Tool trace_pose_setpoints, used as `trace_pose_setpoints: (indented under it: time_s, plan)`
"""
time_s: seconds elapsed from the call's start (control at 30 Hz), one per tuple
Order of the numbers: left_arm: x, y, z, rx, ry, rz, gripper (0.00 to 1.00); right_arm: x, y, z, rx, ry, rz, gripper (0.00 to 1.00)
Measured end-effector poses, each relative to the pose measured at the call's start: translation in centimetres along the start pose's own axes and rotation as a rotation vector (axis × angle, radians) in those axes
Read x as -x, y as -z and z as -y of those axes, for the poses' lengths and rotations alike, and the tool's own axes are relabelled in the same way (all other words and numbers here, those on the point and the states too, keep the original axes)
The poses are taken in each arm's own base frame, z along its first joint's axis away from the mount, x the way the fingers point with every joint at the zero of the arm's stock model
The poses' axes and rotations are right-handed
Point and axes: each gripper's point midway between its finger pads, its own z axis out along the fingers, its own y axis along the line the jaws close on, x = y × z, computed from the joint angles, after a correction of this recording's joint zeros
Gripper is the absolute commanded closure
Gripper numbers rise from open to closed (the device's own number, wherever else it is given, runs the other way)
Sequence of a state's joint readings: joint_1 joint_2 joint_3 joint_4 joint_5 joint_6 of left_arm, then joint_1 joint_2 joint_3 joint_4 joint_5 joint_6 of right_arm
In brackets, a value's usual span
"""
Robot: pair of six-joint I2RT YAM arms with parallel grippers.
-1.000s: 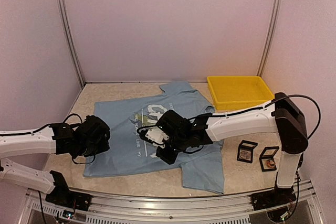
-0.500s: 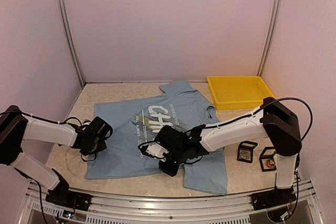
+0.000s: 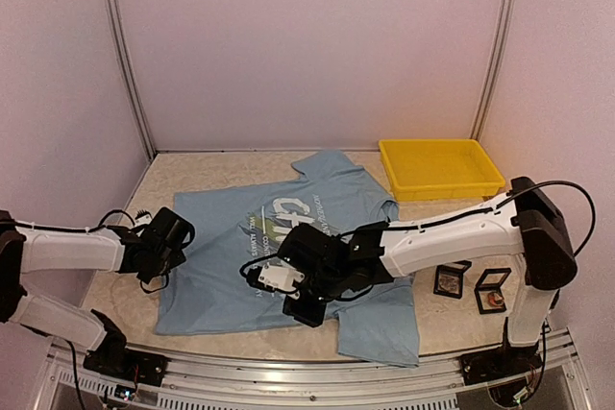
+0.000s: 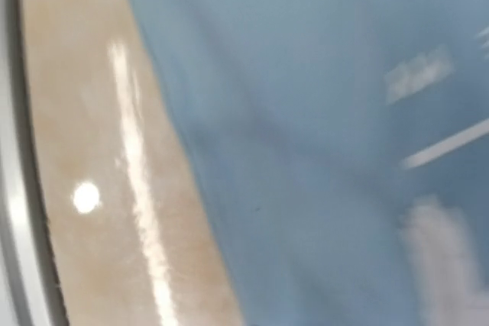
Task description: Pin the brooch onto the clothing
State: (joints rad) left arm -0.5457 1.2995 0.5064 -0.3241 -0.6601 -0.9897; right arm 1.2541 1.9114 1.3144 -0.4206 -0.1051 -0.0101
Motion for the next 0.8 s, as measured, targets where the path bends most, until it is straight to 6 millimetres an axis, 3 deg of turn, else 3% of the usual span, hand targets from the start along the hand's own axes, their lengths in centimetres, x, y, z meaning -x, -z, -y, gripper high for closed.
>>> trace_pose_setpoints:
  time_s: [0.1, 0.2, 0.27, 0.33, 0.4, 0.53, 0.7, 0.8]
  plan:
    - [1.6, 1.0, 1.0, -0.064, 0.000, 0.043, 0.72, 1.9, 3.2, 2.3, -0.058, -0.060, 0.081, 0.98]
    - [3.4, 1.1, 2.3, -0.098, -0.019, 0.078, 0.74, 1.7, 5.9, 8.2, -0.194, -0.213, 0.125, 1.00]
    - [4.3, 0.4, 3.2, -0.086, -0.046, 0.080, 0.75, -0.2, 7.1, 13.4, -0.310, -0.353, 0.119, 1.00]
    - [5.3, -1.0, 5.0, -0.067, -0.088, 0.074, 0.76, -3.7, 7.7, 17.8, -0.413, -0.490, 0.081, 1.00]
    - [5.6, -2.5, 6.7, -0.054, -0.130, 0.061, 0.77, -7.0, 7.9, 20.1, -0.473, -0.580, 0.032, 1.00]
    - [5.7, -6.0, 9.3, -0.033, -0.188, 0.018, 0.78, -12.1, 7.4, 21.1, -0.533, -0.673, -0.073, 1.00]
    - [5.7, -10.4, 9.6, 0.032, -0.215, -0.028, 0.78, -14.3, 6.9, 20.7, -0.547, -0.707, -0.120, 1.00]
    - [6.4, -10.9, 9.6, 0.045, -0.202, -0.018, 0.78, -15.3, 6.3, 20.2, -0.537, -0.715, -0.133, 0.99]
